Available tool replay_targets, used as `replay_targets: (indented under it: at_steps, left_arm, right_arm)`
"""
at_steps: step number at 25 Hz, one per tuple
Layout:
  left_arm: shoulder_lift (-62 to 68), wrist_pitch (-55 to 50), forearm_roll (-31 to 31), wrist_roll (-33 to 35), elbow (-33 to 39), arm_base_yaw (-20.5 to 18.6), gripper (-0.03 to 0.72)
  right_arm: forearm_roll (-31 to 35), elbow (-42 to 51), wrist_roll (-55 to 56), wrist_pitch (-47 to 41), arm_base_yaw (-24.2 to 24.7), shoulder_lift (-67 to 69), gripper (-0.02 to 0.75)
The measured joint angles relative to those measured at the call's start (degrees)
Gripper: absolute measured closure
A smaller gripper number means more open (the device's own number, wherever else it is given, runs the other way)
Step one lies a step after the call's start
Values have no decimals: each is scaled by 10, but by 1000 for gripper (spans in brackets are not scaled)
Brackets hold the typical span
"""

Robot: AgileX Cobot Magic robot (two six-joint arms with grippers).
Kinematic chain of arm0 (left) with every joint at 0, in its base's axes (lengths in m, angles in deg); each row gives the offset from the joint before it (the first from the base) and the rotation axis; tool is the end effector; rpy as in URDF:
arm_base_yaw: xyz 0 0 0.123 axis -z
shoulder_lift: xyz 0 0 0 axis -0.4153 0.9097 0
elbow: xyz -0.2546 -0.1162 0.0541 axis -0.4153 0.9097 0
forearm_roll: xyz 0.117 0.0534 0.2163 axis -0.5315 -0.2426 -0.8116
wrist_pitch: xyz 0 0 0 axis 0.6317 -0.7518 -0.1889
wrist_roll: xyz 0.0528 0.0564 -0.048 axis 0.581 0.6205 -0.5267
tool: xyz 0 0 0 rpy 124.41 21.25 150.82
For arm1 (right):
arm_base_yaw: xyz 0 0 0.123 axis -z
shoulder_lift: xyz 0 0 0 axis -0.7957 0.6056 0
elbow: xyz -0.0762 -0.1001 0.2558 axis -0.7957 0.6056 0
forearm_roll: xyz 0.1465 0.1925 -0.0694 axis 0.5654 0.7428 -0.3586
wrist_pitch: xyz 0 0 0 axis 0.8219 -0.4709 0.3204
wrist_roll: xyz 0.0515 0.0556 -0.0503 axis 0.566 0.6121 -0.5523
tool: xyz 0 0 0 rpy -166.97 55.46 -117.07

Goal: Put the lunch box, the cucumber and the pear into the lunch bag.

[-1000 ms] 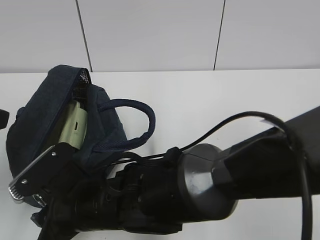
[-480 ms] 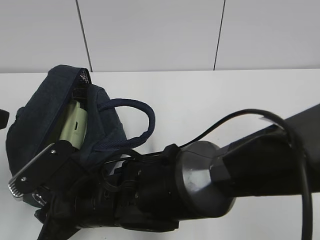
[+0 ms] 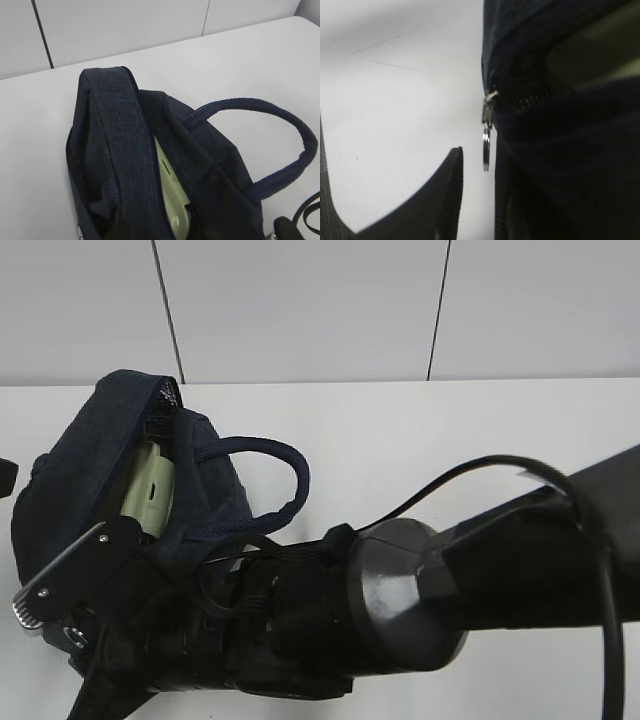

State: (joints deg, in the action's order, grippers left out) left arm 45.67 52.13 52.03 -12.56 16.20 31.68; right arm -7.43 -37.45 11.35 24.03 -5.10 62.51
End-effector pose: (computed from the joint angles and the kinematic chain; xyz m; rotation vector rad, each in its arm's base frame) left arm 0.1565 -0.0492 0.2953 0.5330 2.1634 -0.3266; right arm 0.2231 0.3691 0.1332 -1.1794 1.9534 0.6226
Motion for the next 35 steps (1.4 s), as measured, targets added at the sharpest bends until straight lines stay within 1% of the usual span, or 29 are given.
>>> replay_targets:
  at_steps: [17,18,21,22,24,35]
  left_arm:
    - [0,0,0,0,0,0,446]
    - [0,0,0,0,0,0,446]
    - [0,0,0,0,0,0,446]
    - [0,0,0,0,0,0,446]
    - [0,0,0,0,0,0,446]
    - [0,0,0,0,0,0,446]
  right_arm:
    - [0,-13,-1,-31,0,0,564]
    - [0,-13,-1,-31,0,0,579]
    - [0,-13,-1,-35,0,0,697]
    - [0,-13,-1,-34,0,0,725]
    - [0,-13,-1,-34,0,0,738]
    - [1,-13,-1,-50,0,0,738]
